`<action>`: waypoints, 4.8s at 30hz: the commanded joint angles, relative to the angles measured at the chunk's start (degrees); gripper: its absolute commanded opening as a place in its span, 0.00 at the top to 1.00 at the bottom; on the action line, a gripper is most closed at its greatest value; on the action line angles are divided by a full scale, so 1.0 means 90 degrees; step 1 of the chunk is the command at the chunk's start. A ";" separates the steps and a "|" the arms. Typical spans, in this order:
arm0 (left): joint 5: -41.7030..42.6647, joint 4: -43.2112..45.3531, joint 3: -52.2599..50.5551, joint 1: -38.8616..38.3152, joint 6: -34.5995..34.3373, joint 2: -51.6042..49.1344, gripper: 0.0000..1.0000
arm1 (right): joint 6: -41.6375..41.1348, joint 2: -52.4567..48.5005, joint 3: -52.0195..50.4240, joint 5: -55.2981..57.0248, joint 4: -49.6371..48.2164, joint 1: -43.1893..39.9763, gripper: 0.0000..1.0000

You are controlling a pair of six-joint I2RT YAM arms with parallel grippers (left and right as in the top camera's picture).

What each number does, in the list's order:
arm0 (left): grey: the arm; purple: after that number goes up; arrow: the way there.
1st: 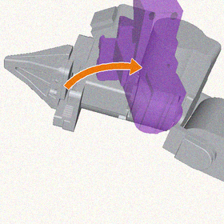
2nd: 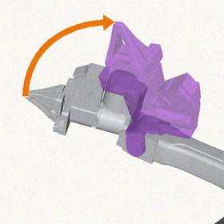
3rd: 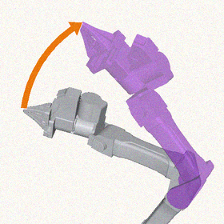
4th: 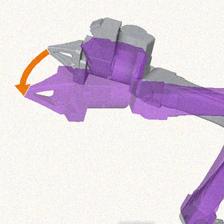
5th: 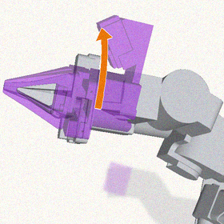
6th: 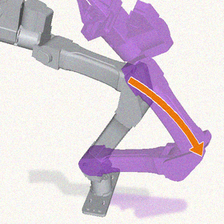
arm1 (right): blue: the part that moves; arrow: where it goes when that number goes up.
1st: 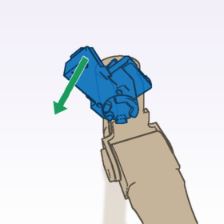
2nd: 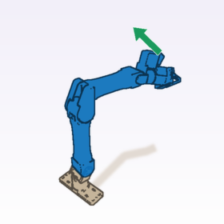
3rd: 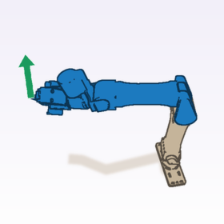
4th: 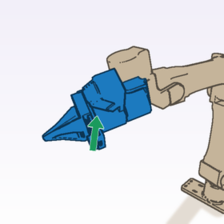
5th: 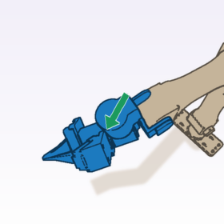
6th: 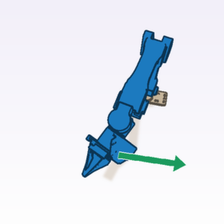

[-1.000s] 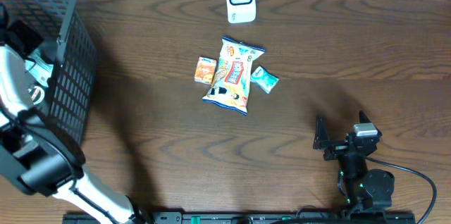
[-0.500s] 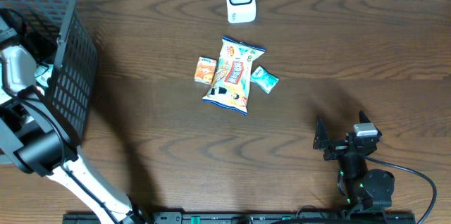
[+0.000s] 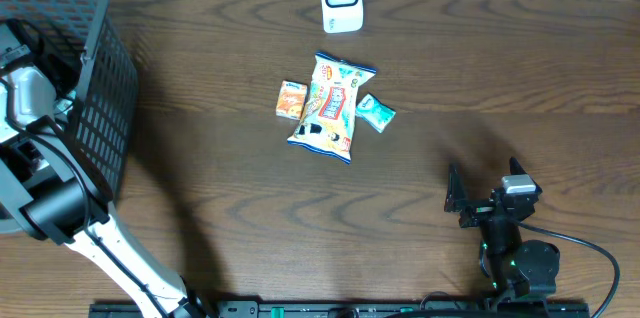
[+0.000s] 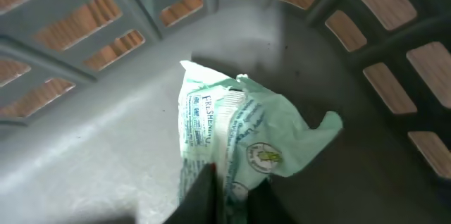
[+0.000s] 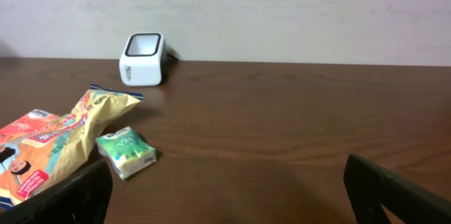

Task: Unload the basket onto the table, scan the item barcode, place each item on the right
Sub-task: 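Reach the left gripper into the basket and grasp the mint-green wrapped pack, then hold the mint-green pack under the scanner with the left gripper, then drop it right, then return the left gripper into the basket toward the green Zam-Buk box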

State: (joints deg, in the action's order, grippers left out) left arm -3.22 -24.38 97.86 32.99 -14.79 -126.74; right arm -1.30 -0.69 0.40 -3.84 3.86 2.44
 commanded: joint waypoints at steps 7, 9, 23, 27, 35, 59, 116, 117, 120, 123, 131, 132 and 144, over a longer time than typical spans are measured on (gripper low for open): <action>0.0117 -0.0546 0.0017 -0.0019 -0.0104 0.1372 0.93 | -0.0090 0.0034 -0.0005 0.0005 0.0027 -0.0012 0.01; 0.0119 -0.0614 0.0017 -0.0019 -0.0403 0.1863 0.93 | -0.0087 0.0034 -0.0005 0.0005 0.0027 -0.0012 0.01; 0.2705 -0.1095 0.0015 -0.0092 -0.2176 0.5566 0.92 | -0.0090 0.0034 -0.0005 0.0005 0.0027 -0.0012 0.01; 0.4308 -0.1105 0.0015 -0.0748 -0.2142 0.5901 0.93 | -0.0090 0.0034 -0.0005 0.0005 0.0027 -0.0012 0.01; 0.4631 -0.1664 -0.0032 -0.3359 -0.1681 0.5574 0.93 | -0.0090 0.0034 -0.0005 0.0005 0.0027 -0.0012 0.01; 0.1734 0.0622 -0.0032 -0.6749 -0.1384 0.2023 0.93 | -0.0087 0.0034 -0.0005 0.0005 0.0027 -0.0012 0.01; 0.2135 0.0811 -0.0039 -0.6700 -0.0561 0.2210 0.60 | -0.0090 0.0034 -0.0005 0.0005 0.0027 -0.0012 0.01; 0.2135 0.0811 -0.0039 -0.6564 -0.0522 0.2436 0.56 | -0.0090 0.0034 -0.0005 0.0005 0.0027 -0.0012 0.01; 0.2101 0.0818 -0.0039 -0.5960 -0.0287 0.3179 0.51 | -0.0087 0.0034 -0.0005 0.0005 0.0027 -0.0012 0.01; 0.1724 0.0789 -0.0039 -0.5122 -0.0049 0.3842 0.41 | -0.0087 0.0034 -0.0005 0.0005 0.0027 -0.0012 0.01; 0.0682 0.0420 -0.0039 -0.2305 -0.0061 0.4690 0.28 | -0.0090 0.0034 -0.0005 0.0005 0.0027 -0.0012 0.01; 0.0682 0.0262 -0.0039 -0.1965 -0.0066 0.4690 0.28 | -0.0090 0.0034 -0.0005 0.0005 0.0027 -0.0012 0.01; 0.0682 -0.1979 -0.0056 0.0374 -0.0459 0.3910 0.02 | -0.0090 0.0034 -0.0005 0.0005 0.0027 -0.0012 0.01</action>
State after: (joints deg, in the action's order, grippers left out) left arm 3.14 -39.90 97.21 34.50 -18.02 -89.62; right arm -1.30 -0.69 0.40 -3.86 3.86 2.44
